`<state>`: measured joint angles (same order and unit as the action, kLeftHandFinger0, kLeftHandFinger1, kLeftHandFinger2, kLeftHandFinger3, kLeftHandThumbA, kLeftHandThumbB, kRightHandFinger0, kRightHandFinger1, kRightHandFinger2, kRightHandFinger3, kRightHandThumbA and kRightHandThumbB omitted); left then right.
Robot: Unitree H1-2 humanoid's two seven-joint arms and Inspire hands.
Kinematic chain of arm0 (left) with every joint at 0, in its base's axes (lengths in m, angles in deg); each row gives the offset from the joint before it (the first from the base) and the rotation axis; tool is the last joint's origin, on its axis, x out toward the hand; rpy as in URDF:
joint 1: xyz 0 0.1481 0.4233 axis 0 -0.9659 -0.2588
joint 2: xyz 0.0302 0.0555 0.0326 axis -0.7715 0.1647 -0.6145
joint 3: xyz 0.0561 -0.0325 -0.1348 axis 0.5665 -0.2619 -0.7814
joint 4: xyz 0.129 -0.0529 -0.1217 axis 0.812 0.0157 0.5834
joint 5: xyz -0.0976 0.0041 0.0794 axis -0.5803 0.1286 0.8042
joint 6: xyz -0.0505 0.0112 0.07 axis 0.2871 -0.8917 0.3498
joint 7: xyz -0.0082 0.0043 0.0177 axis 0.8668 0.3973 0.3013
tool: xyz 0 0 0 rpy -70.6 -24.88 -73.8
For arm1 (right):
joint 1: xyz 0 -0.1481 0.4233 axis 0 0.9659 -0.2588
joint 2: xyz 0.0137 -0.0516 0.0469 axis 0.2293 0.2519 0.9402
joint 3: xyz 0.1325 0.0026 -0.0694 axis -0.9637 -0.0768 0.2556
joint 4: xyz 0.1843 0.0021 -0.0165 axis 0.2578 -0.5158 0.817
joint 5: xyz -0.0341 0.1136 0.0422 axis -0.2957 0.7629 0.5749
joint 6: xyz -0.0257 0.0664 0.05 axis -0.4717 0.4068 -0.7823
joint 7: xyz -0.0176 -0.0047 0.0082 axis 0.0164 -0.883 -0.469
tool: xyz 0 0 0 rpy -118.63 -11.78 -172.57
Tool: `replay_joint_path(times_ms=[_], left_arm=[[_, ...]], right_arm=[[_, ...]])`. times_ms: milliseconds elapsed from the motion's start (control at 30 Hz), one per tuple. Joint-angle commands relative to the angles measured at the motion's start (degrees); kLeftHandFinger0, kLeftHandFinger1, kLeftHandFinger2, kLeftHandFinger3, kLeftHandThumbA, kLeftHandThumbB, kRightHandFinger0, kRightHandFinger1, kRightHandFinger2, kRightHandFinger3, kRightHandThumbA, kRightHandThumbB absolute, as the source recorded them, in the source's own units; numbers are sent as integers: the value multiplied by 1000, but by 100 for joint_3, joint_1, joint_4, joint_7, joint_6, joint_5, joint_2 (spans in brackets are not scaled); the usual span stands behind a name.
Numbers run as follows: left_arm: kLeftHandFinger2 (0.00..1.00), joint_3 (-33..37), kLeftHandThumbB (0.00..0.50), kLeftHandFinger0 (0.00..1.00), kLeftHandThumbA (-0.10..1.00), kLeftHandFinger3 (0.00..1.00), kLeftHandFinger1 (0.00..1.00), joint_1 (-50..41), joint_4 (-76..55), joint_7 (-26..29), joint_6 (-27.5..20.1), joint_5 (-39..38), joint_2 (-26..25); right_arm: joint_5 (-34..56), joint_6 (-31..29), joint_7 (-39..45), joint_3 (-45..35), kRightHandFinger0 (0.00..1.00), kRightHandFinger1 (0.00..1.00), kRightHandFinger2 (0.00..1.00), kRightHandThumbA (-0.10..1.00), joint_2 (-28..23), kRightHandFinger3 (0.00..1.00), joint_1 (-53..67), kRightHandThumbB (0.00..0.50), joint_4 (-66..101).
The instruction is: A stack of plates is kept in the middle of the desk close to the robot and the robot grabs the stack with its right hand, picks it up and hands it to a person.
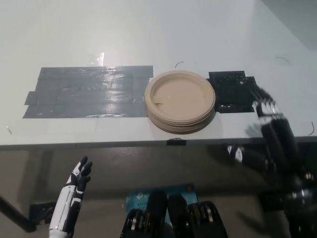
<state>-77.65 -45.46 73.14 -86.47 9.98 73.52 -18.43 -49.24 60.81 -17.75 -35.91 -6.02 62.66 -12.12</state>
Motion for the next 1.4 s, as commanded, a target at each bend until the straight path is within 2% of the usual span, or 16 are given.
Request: replay_joint_path(times_ms=[0,200,367,1367], left_arm=[[1000,4,0,1000,1000,1000,1000,94,-101,36,-214,104,-51],[1000,0,4,1000,1000,1000,1000,118,-70,8,-215,66,-61],[1000,10,5,1000,1000,1000,1000,133,-77,3,-164,72,-48],[1000,38,6,1000,1000,1000,1000,262,-130,-56,-76,42,-71]], right_arm=[[-547,137,259,151,1000,1000,1000,1000,-235,1000,-535,422,-249],[-1066,209,289,477,1000,1000,1000,1000,-412,1000,-1054,419,-763],[-1379,198,132,717,1000,1000,1000,940,-436,1000,-1408,428,-1195],[-2011,219,-31,1259,1000,1000,1000,993,-439,1000,-2040,443,-2121]])
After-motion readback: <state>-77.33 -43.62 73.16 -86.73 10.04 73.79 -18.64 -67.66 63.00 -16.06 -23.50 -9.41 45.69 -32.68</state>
